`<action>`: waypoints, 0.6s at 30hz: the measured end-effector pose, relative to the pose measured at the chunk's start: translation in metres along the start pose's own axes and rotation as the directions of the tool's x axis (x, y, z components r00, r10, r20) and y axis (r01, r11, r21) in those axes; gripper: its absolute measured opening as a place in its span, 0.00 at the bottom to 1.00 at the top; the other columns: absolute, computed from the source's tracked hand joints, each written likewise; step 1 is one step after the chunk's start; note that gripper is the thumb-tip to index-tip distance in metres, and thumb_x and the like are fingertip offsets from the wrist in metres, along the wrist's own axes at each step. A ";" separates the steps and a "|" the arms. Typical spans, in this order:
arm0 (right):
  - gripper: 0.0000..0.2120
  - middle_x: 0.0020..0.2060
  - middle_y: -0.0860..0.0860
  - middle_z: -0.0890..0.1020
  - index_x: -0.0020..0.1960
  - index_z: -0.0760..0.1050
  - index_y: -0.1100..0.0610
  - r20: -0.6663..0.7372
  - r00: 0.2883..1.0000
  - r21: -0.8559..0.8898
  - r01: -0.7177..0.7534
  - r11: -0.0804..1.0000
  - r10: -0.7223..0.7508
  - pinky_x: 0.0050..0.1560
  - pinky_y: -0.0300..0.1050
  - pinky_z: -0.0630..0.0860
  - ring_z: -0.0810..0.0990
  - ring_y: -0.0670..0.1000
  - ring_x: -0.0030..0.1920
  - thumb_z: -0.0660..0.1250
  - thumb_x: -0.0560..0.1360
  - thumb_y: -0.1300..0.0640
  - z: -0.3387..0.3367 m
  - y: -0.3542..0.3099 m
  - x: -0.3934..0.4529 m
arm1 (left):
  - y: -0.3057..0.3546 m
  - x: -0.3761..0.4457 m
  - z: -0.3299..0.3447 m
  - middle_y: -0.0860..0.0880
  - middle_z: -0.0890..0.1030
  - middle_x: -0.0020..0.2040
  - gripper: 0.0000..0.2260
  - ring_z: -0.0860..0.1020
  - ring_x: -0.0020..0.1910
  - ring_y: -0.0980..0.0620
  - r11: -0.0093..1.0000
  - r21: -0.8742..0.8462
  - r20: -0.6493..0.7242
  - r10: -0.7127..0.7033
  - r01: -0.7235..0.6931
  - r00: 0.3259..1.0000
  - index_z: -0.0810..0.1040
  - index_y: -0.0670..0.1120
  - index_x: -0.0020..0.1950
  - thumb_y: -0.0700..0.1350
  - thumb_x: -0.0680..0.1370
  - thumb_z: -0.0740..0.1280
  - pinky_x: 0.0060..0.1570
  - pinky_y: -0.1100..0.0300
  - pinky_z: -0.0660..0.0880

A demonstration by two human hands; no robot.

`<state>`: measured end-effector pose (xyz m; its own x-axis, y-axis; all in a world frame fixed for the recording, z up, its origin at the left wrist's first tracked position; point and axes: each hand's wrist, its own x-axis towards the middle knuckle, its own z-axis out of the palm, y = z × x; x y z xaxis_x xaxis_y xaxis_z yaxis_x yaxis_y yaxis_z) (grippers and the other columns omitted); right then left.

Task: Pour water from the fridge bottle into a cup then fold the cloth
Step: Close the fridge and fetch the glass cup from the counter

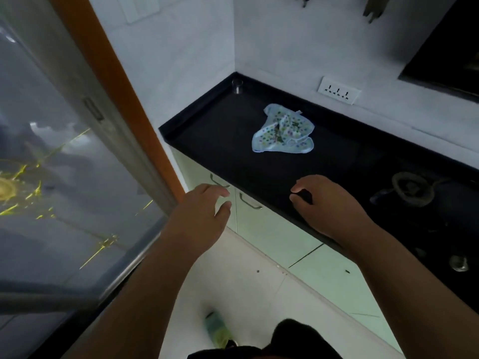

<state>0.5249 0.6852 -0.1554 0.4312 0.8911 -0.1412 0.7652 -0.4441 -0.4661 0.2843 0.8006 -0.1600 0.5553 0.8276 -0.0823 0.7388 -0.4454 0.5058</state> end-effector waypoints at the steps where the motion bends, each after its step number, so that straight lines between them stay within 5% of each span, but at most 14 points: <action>1: 0.12 0.64 0.46 0.79 0.61 0.80 0.49 -0.012 1.000 0.007 -0.026 1.000 0.026 0.57 0.44 0.75 0.80 0.49 0.59 0.67 0.81 0.46 0.002 -0.004 0.005 | -0.004 0.012 -0.004 0.52 0.79 0.68 0.14 0.78 0.62 0.54 1.000 0.009 0.017 0.018 -0.019 1.000 0.77 0.51 0.69 0.51 0.85 0.65 0.60 0.63 0.70; 12: 0.12 0.66 0.45 0.78 0.62 0.80 0.47 -0.013 0.987 0.037 -0.159 0.987 0.160 0.62 0.49 0.77 0.80 0.49 0.61 0.67 0.81 0.45 0.021 -0.012 0.092 | -0.033 0.133 -0.017 0.50 0.78 0.67 0.14 0.78 0.63 0.51 0.990 0.016 0.161 0.132 -0.137 0.978 0.77 0.50 0.69 0.50 0.84 0.65 0.62 0.53 0.78; 18: 0.14 0.65 0.45 0.78 0.65 0.78 0.47 0.067 0.990 0.078 -0.127 0.989 0.122 0.56 0.45 0.74 0.78 0.46 0.55 0.67 0.81 0.45 0.032 -0.012 0.184 | -0.045 0.205 -0.017 0.48 0.77 0.66 0.15 0.77 0.61 0.53 0.996 0.053 0.174 0.066 -0.077 0.982 0.77 0.47 0.69 0.49 0.84 0.66 0.63 0.55 0.77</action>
<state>0.5799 0.8573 -0.2039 0.4883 0.8343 -0.2557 0.6646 -0.5455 -0.5107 0.3579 0.9961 -0.1850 0.6611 0.7240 -0.1969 0.7131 -0.5247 0.4648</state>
